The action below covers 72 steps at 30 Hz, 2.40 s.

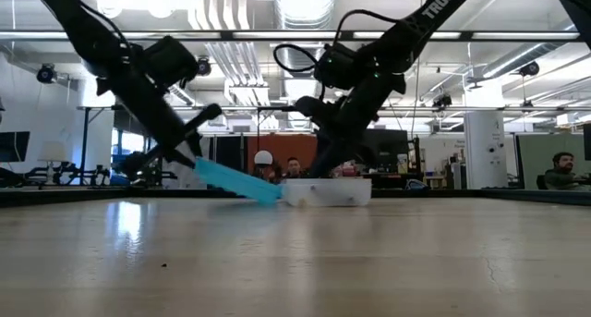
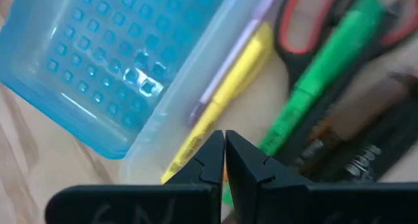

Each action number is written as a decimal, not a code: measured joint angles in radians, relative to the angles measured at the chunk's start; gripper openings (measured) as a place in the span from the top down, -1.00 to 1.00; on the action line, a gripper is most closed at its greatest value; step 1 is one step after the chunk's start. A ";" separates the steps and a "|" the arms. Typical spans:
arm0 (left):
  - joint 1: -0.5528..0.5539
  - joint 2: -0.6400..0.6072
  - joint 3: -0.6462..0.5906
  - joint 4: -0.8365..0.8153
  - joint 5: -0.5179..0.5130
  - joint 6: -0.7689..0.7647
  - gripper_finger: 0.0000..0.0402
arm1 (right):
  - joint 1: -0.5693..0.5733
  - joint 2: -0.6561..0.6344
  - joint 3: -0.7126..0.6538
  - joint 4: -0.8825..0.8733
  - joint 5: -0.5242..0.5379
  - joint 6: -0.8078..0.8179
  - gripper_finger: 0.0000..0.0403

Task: Pick & place school supplies into a supply box
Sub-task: Close the pencil box

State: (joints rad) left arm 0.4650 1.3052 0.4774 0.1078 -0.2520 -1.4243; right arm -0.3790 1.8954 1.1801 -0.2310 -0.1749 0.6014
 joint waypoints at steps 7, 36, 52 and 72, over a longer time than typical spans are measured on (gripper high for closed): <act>0.005 -0.001 0.098 0.022 0.004 0.095 1.00 | -0.001 0.003 -0.025 -0.026 0.014 -0.008 0.96; 0.005 0.227 0.447 0.134 0.133 0.301 1.00 | 0.001 -0.200 -0.050 -0.224 0.400 -0.157 0.96; 0.023 0.160 0.467 -0.413 -0.060 0.584 1.00 | -0.056 -0.490 -0.429 -0.268 0.296 0.083 0.96; 0.033 0.431 0.409 -0.345 0.124 0.611 1.00 | -0.070 -0.226 -0.167 -0.205 0.191 -0.052 0.96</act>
State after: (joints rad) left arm 0.4980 1.7365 0.8865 -0.2372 -0.1276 -0.8135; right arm -0.4494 1.6696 1.0133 -0.4355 0.0166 0.5497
